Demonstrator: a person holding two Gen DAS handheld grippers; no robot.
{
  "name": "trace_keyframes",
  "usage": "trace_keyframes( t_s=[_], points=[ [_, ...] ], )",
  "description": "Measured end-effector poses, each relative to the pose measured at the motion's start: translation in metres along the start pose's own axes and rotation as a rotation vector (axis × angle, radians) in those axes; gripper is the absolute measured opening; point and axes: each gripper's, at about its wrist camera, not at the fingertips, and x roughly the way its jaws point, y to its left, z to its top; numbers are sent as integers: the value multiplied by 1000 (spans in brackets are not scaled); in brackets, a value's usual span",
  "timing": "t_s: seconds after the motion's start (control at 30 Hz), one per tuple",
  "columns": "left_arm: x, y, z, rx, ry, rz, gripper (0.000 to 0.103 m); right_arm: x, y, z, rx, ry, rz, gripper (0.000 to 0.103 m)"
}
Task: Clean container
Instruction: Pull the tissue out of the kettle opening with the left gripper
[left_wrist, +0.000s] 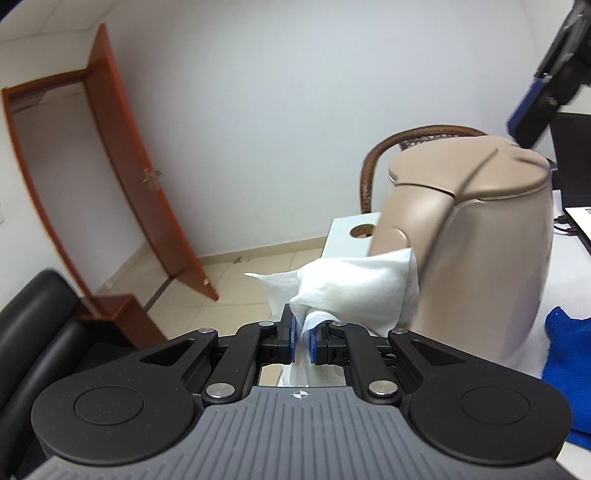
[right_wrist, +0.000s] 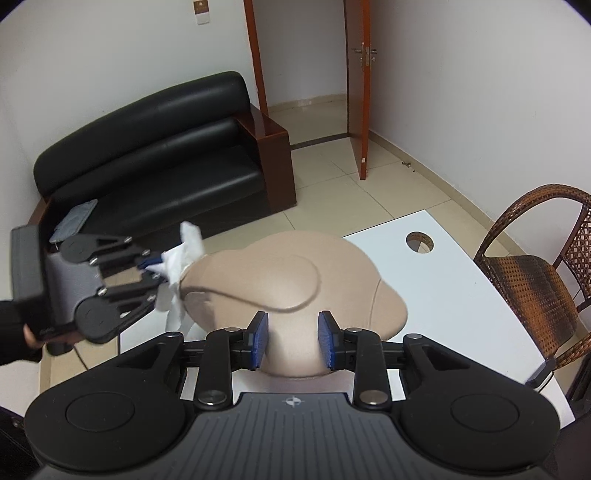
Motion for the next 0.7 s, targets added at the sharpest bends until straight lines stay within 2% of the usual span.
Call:
trace_keyframes(
  t_s=[0.1,0.13,0.17,0.27,0.5,0.6,0.7],
  points=[
    [17,15,7,-8,2,-83,9,-3,9,-7,7,4,-31,31],
    [24,21,10,-18,9,-129,9,-4,11,-8,13,4,-39,31],
    [31,26,12,-26,15,-170,5,-5,14,-12,26,4,-50,31],
    [46,42,17,-41,23,-265,5,-4,22,-20,73,-4,-77,31],
    [69,53,22,22,34,-421,5,11,46,-45,236,-33,-146,31],
    [79,58,22,31,46,-527,4,16,51,-53,299,-48,-154,31],
    [93,65,25,9,93,-665,4,20,53,-55,321,-48,-165,31]
  ],
)
